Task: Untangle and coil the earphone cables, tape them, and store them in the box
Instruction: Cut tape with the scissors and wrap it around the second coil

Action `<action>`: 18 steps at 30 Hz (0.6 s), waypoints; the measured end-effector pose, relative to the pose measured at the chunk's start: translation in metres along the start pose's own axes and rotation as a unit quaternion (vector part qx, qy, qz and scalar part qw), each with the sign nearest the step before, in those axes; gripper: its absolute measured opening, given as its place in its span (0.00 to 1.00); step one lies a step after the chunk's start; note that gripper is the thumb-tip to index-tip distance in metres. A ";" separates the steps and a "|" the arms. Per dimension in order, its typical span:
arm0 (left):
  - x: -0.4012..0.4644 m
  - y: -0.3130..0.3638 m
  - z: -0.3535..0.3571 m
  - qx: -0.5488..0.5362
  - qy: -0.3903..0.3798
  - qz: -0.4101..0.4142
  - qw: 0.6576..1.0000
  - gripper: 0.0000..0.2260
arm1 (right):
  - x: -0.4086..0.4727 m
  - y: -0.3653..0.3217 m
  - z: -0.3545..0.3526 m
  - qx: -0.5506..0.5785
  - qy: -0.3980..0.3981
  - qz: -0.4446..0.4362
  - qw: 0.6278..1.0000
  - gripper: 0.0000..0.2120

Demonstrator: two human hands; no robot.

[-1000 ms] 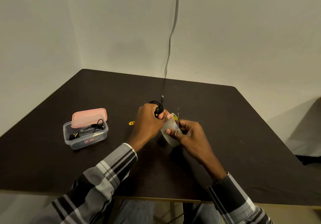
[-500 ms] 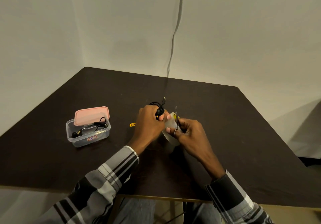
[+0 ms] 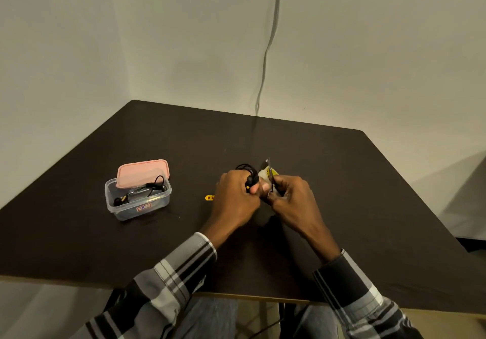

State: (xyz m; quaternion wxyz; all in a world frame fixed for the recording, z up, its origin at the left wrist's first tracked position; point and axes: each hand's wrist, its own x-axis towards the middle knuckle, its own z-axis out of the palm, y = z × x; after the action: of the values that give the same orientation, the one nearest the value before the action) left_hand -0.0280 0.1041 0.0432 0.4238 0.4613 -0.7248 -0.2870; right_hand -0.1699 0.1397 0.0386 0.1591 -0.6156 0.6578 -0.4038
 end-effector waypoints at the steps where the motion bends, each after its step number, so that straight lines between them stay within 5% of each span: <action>1: 0.001 -0.001 0.000 -0.036 -0.010 -0.015 0.999 0.19 | 0.000 0.001 -0.001 0.005 -0.005 0.001 1.000 0.14; 4: 0.013 -0.005 -0.005 -0.126 -0.011 -0.049 0.991 0.14 | -0.001 -0.001 -0.001 0.021 -0.023 0.007 0.999 0.22; 8: 0.030 -0.002 -0.012 -0.150 -0.043 -0.030 0.987 0.14 | -0.003 -0.001 0.001 0.031 -0.031 0.005 0.999 0.14; 13: 0.037 -0.004 -0.017 -0.148 -0.087 -0.028 0.985 0.12 | -0.004 -0.003 0.002 0.043 -0.028 0.012 0.999 0.26; 18: 0.028 -0.001 -0.013 -0.124 -0.052 -0.023 0.991 0.13 | -0.004 -0.002 0.003 0.034 -0.027 0.015 0.999 0.17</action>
State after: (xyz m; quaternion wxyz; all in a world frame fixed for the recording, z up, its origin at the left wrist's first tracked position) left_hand -0.0222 0.0781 0.0585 0.4331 0.4061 -0.6937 -0.4077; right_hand -0.1651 0.1421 0.0372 0.2033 -0.6108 0.6481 -0.4070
